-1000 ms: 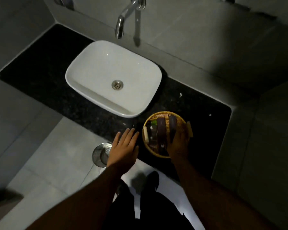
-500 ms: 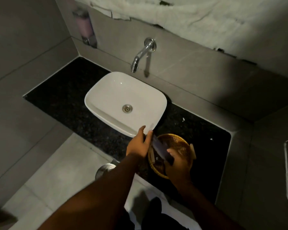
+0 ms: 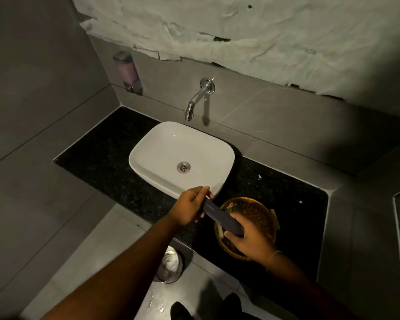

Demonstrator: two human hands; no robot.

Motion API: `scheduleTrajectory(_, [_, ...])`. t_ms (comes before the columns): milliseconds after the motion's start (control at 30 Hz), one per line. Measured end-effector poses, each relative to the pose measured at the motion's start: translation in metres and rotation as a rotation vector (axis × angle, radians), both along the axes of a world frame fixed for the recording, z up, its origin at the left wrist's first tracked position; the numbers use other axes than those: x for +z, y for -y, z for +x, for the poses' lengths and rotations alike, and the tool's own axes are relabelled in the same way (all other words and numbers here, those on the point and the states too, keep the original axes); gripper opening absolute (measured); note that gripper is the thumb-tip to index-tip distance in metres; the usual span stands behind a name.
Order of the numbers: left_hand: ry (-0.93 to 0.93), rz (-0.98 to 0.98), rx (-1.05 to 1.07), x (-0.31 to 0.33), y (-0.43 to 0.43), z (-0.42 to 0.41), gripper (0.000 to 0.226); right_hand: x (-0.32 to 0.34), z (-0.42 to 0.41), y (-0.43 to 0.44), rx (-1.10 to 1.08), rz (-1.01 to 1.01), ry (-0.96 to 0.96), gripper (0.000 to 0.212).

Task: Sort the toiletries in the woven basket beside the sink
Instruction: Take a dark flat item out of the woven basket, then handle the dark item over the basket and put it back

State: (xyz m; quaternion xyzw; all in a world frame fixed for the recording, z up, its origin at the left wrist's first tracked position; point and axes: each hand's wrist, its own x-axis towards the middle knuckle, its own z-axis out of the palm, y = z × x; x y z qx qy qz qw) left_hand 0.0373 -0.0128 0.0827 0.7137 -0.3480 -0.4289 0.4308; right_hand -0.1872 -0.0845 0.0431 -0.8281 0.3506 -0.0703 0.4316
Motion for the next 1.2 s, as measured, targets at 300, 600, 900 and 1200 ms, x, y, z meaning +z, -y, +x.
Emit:
scheduleTrajectory(300, [-0.503, -0.032, 0.110, 0.040, -0.022, 0.005, 0.054, 0.022, 0.005, -0.011, -0.060, 0.187, 0.181, 0.034])
scheduleTrajectory(600, [0.007, -0.191, 0.076, 0.049, -0.041, -0.052, 0.024, 0.052, 0.014, -0.025, -0.194, 0.591, 0.229, 0.021])
scheduleTrajectory(900, [0.612, 0.244, -0.592, 0.091, -0.041, -0.054, 0.100, 0.075, 0.037, -0.022, -0.403, 1.003, 0.373, 0.034])
scheduleTrajectory(1200, [0.174, 0.176, -0.661, 0.145, -0.061, -0.044, 0.062, 0.044, 0.027, -0.019, -0.650, 1.426, 0.304, 0.013])
